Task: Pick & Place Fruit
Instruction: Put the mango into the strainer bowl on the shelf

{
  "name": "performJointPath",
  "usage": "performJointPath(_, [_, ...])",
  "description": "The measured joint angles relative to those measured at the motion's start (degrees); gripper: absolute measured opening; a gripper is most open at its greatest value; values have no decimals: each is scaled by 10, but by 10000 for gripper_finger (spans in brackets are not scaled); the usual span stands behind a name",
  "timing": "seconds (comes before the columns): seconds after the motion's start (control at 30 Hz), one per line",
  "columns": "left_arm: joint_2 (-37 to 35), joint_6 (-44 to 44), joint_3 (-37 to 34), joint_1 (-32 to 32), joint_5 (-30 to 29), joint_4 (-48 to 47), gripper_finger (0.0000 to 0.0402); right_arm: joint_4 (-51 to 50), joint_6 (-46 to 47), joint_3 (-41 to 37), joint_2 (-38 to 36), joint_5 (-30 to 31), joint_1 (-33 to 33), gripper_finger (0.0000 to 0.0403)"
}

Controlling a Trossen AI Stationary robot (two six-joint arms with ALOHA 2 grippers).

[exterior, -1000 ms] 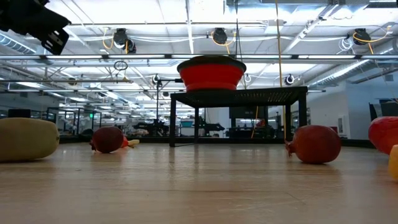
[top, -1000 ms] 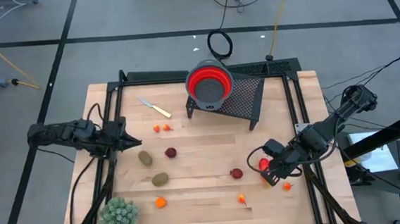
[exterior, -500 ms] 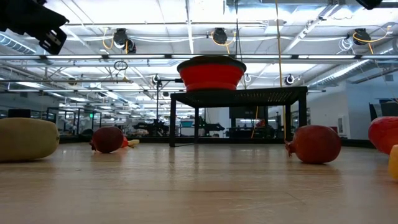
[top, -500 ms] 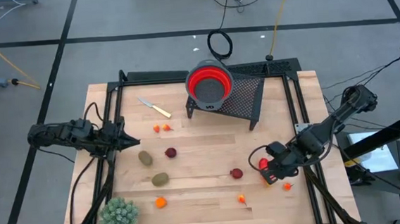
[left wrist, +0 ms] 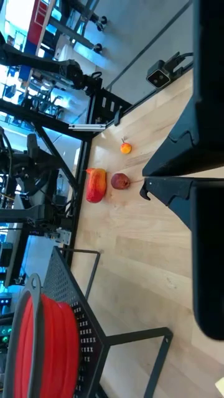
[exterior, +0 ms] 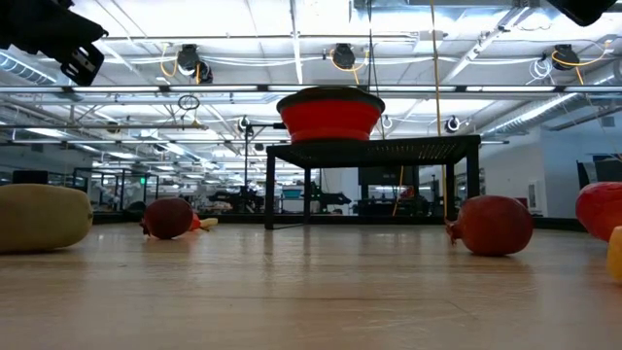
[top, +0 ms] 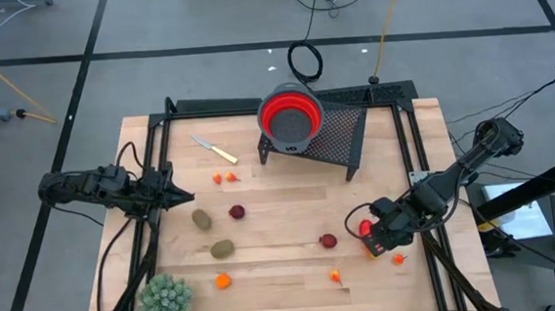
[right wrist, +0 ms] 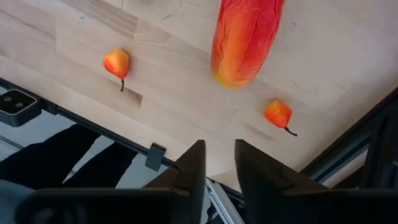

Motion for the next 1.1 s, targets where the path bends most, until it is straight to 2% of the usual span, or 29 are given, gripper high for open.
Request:
performJointPath(0.2, [0, 0, 0, 0, 0, 0, 2, -1, -5, 0, 0, 38, 0, 158])
performJointPath(0.33, [0, 0, 0, 0, 0, 0, 10, -2, -5, 0, 0, 61, -1, 199])
performJointPath(0.53, [0, -1, 0, 0, 0, 1, 9, -14, -5, 0, 0, 62, -1, 257])
performJointPath(0.67, [0, -2, 0, 0, 0, 1, 2, -26, -5, 0, 0, 90, -1, 288])
performJointPath(0.87, [0, -5, 0, 0, 0, 1, 14, -35, -5, 0, 0, 110, -6, 314])
performJointPath(1.1, [0, -6, 0, 0, 0, 1, 2, -35, -17, 0, 0, 119, -6, 319])
